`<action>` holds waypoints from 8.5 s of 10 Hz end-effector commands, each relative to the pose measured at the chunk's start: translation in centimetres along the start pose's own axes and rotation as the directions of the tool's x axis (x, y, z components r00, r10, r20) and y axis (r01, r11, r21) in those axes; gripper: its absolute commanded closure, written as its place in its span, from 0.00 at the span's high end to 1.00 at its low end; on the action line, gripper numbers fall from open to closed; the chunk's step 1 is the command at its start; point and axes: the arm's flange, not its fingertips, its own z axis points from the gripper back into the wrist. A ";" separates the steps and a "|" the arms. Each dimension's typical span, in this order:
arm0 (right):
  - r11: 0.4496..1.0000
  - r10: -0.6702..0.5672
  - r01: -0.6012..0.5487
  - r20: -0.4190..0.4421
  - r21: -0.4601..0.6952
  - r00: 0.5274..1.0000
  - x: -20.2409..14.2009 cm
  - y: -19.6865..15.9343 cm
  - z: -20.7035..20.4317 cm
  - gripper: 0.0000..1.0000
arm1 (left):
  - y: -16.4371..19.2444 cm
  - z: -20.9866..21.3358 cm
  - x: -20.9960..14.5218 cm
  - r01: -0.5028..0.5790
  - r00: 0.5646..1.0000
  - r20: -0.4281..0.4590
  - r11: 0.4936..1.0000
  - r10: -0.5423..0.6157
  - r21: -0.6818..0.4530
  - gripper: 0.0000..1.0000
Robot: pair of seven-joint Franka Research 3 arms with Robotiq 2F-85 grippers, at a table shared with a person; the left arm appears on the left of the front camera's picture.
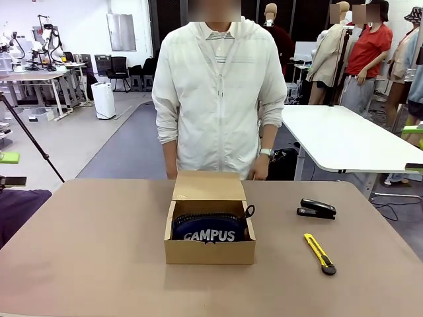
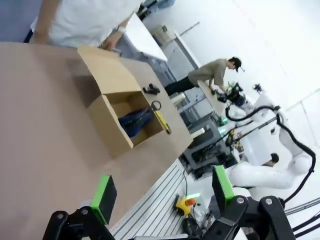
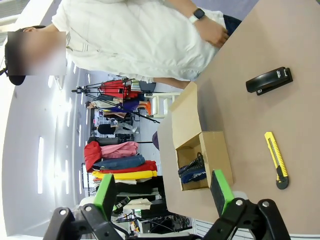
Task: Pack the items into the box.
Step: Pick up the item specified by the human and place it in the Mailer Box.
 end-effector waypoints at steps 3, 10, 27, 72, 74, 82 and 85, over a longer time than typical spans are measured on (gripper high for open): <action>1.000 0.000 0.000 -0.003 0.009 1.000 0.0 0.3 0.0 1.00 | -1.2 0.5 -0.3 0.056 0.998 -0.039 0.998 -0.056 0.012 1.00; 1.000 0.000 0.000 -0.003 0.009 1.000 0.0 0.3 0.0 1.00 | -1.2 0.5 -0.3 0.056 0.998 -0.039 0.998 -0.056 0.012 1.00; 0.300 0.252 -0.695 -0.648 -0.654 0.719 -11.2 0.9 -22.3 1.00 | -1.2 0.5 -0.3 0.056 0.998 -0.039 0.998 -0.056 0.012 1.00; -0.126 0.518 -0.805 -0.653 0.580 -0.552 -29.6 5.7 -42.1 0.00 | -1.2 0.5 -0.3 0.056 0.998 -0.039 0.998 -0.056 0.012 1.00; -0.123 0.510 -0.820 -0.674 0.558 -0.535 -28.4 5.3 -43.7 0.00 | -1.2 0.5 -0.3 0.056 0.998 -0.039 0.998 -0.056 0.012 1.00; -0.204 0.502 -0.825 -0.668 0.527 -0.550 -26.5 4.6 -44.9 1.00 | -1.2 0.5 -0.3 0.056 0.998 -0.039 0.998 -0.056 0.012 1.00; -0.217 0.520 -0.826 -0.655 0.520 -0.549 -26.4 4.9 -44.0 1.00 | -1.2 0.5 -0.3 0.056 0.998 -0.039 0.998 -0.056 0.012 1.00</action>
